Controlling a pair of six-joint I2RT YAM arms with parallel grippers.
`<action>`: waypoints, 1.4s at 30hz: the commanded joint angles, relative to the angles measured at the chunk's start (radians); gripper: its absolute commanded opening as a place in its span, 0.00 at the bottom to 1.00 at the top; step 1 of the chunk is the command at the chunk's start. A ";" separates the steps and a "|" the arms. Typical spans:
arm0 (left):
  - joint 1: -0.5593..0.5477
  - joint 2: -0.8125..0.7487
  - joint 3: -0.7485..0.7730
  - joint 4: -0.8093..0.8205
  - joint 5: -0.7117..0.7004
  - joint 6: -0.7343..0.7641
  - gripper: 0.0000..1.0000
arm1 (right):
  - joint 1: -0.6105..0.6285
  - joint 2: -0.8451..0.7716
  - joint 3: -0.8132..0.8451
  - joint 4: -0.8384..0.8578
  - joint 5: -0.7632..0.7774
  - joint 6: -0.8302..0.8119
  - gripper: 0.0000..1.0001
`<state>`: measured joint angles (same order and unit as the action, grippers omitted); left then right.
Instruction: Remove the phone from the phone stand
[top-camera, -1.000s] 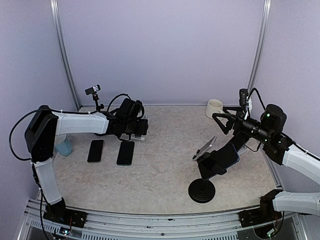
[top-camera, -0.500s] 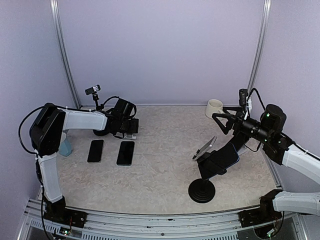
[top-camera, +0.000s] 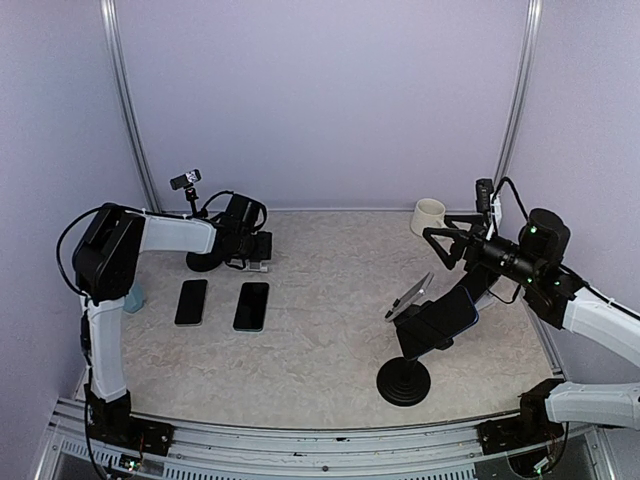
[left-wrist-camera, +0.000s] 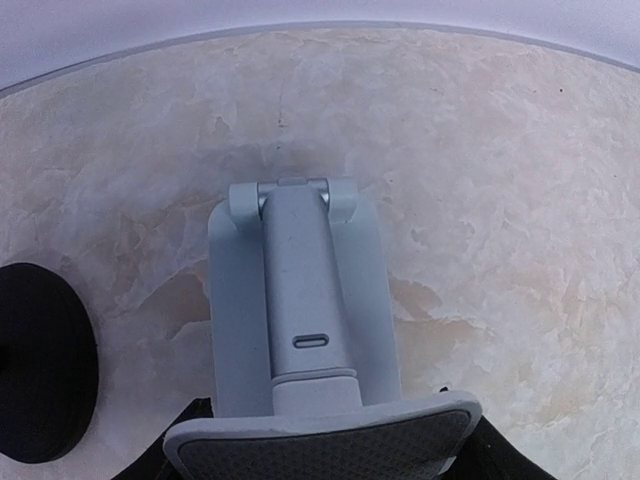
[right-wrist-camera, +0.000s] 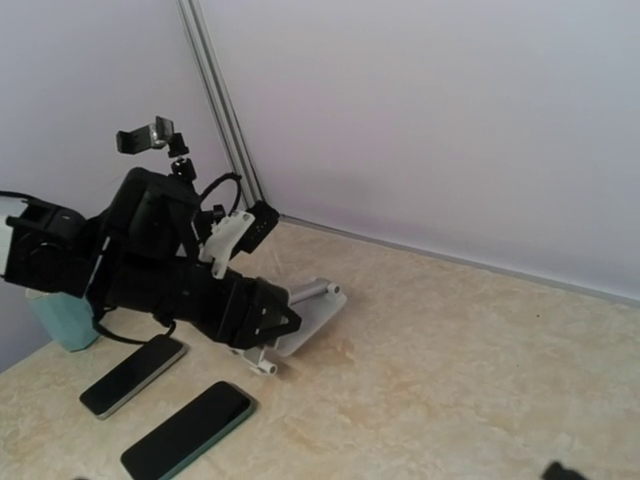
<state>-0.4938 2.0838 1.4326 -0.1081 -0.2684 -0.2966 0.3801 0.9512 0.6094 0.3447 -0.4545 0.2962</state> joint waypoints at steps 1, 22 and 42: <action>0.009 0.036 0.051 0.050 0.024 0.019 0.41 | -0.012 0.012 0.014 0.009 0.006 -0.009 0.97; 0.024 0.137 0.115 -0.015 0.072 0.003 0.60 | -0.012 0.014 0.022 0.007 0.007 -0.010 0.97; -0.068 -0.071 0.050 0.024 0.085 0.086 0.99 | -0.012 -0.045 0.035 -0.038 0.009 -0.007 0.97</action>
<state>-0.5068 2.1193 1.5070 -0.1131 -0.1761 -0.2611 0.3798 0.9318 0.6106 0.3321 -0.4515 0.2913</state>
